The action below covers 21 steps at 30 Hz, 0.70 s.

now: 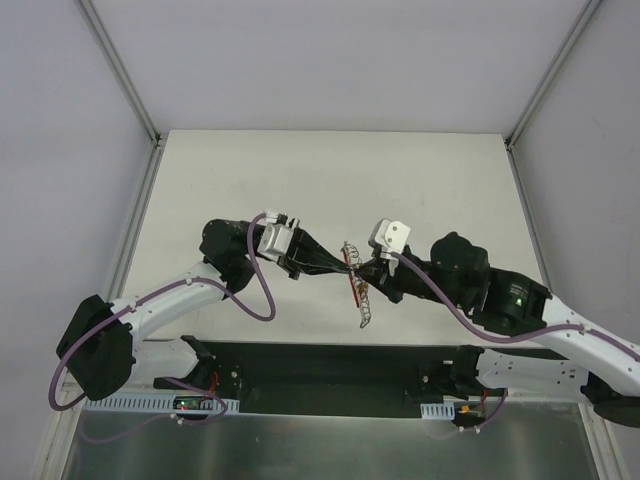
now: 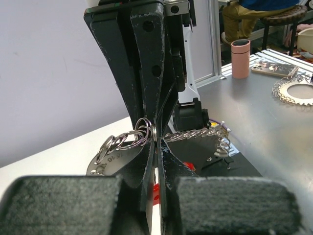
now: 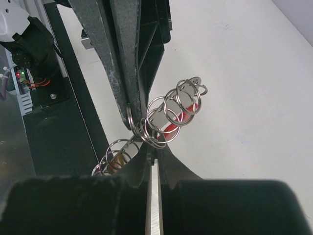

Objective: Remove the keys from the keyring
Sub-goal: Adjust the key on the keyring.

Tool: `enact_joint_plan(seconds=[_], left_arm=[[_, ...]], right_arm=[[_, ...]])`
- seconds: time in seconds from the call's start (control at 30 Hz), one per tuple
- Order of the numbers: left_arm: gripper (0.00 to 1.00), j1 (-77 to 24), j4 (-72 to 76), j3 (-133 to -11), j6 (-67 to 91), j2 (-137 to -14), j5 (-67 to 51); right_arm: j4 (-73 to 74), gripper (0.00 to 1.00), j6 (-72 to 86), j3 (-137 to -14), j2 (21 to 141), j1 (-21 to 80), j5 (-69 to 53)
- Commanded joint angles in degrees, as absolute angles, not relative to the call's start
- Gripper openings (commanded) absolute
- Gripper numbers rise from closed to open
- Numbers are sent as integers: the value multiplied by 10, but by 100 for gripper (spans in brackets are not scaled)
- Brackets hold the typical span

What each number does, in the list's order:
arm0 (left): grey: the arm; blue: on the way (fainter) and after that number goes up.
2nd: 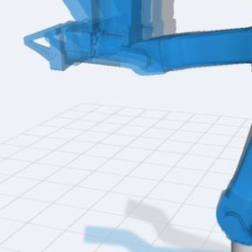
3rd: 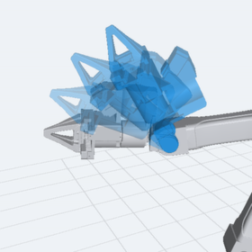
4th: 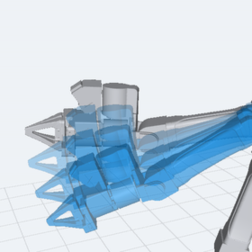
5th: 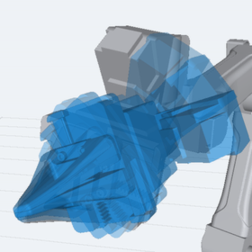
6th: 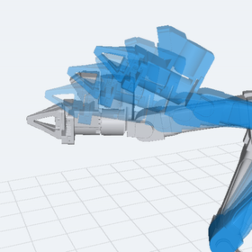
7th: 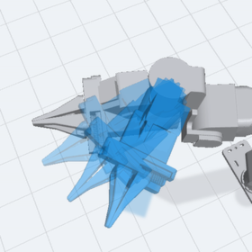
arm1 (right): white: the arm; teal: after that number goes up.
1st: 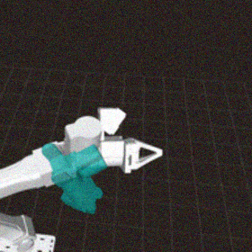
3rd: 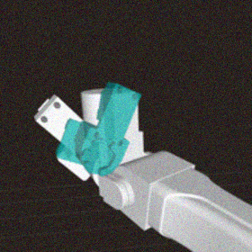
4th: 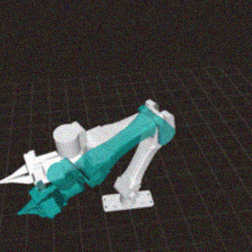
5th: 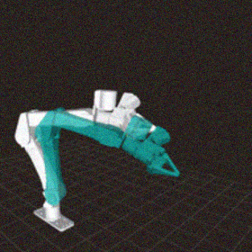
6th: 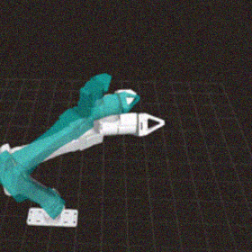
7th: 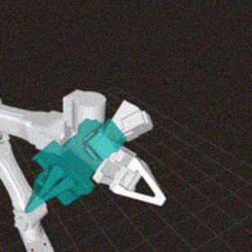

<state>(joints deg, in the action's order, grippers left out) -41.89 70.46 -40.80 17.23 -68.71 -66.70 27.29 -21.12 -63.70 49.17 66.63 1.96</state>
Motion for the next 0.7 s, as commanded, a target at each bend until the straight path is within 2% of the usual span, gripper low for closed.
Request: enact_joint_plan(seconds=[0.0, 0.07, 0.2, 0.67], left_arm=[[0, -420, 675, -455, 128, -692, -725], [0, -421, 612, -461, 81, -686, -722], [0, -421, 594, -470, 64, -685, -726], [0, -420, 634, -483, 100, -700, -758]], right_arm=[[206, 1, -226, -625, 464, 667, 8], [202, 1, -229, -616, 449, 667, 5], [195, 1, -236, -604, 423, 667, -13], [215, 1, -228, -595, 443, 666, -4]])
